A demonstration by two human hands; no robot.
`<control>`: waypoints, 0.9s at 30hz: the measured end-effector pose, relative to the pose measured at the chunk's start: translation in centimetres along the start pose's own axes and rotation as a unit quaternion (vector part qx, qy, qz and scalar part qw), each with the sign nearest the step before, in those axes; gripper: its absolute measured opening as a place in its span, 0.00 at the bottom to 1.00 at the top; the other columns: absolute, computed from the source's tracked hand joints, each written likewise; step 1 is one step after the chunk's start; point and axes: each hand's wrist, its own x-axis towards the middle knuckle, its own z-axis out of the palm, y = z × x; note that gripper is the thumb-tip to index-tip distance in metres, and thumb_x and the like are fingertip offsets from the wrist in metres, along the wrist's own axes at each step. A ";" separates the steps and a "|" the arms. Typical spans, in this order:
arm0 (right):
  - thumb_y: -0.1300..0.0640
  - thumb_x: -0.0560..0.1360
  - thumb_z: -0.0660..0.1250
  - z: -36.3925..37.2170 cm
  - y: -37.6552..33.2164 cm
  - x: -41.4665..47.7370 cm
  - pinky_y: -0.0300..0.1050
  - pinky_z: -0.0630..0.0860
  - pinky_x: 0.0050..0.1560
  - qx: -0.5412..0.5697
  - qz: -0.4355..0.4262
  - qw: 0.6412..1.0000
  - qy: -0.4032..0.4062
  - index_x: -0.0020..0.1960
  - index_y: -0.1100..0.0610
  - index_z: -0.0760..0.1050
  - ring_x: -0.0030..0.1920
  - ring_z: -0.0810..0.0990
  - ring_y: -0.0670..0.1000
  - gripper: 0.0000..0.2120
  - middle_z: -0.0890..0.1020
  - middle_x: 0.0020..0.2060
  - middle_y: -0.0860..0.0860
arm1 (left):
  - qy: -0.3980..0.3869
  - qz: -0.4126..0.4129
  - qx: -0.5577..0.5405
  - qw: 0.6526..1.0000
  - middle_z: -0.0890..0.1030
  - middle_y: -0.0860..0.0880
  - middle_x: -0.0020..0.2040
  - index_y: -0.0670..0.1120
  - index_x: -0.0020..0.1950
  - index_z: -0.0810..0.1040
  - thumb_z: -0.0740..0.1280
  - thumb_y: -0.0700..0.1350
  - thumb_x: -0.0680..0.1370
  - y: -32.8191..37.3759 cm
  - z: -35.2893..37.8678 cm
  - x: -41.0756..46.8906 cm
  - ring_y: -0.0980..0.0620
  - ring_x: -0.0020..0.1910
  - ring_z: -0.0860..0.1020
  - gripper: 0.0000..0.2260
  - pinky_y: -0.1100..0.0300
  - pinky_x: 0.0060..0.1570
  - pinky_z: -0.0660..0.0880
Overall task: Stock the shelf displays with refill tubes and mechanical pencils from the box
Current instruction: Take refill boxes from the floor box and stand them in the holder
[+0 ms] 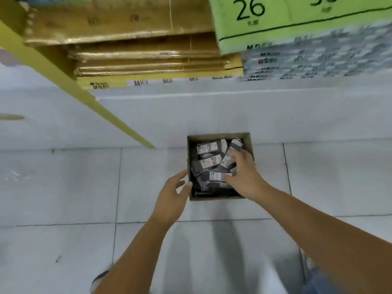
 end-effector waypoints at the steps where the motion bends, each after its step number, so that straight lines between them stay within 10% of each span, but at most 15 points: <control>1: 0.58 0.71 0.73 1.0 0.4 0.7 0.37 0.60 0.70 -0.005 -0.006 1.000 0.016 0.77 0.51 0.52 0.69 0.63 0.52 0.42 0.55 0.74 0.52 | -0.005 0.020 -0.013 1.000 0.77 0.62 0.65 0.57 0.70 0.73 0.64 0.44 0.83 -0.6 0.2 0.4 0.63 0.60 0.77 0.17 0.73 0.53 0.72; 5: 0.53 0.66 0.78 3.1 1.6 3.0 0.40 0.49 0.70 -0.016 -0.028 0.998 0.055 0.78 0.44 0.44 0.76 0.48 0.51 0.54 0.46 0.77 0.50 | -0.024 0.071 -0.063 0.995 0.81 0.66 0.61 0.65 0.65 0.74 0.62 0.40 0.83 -2.5 0.8 0.7 0.65 0.59 0.78 0.20 0.68 0.53 0.76; 17: 0.51 0.68 0.77 2.5 2.1 2.6 0.43 0.55 0.75 -0.065 -0.071 0.993 0.068 0.74 0.50 0.64 0.76 0.54 0.52 0.38 0.49 0.76 0.53 | -0.038 0.097 -0.054 0.993 0.83 0.66 0.54 0.63 0.67 0.75 0.60 0.41 0.84 -1.8 0.9 -0.4 0.61 0.51 0.82 0.19 0.64 0.47 0.78; 27: 0.31 0.61 0.72 1.5 0.5 5.0 0.50 0.58 0.72 -0.236 -0.091 0.967 0.041 0.76 0.45 0.54 0.70 0.57 0.56 0.50 0.61 0.69 0.53 | -0.025 0.101 -0.086 0.991 0.83 0.57 0.61 0.58 0.69 0.76 0.62 0.41 0.83 -3.0 1.2 0.7 0.56 0.59 0.81 0.18 0.51 0.61 0.79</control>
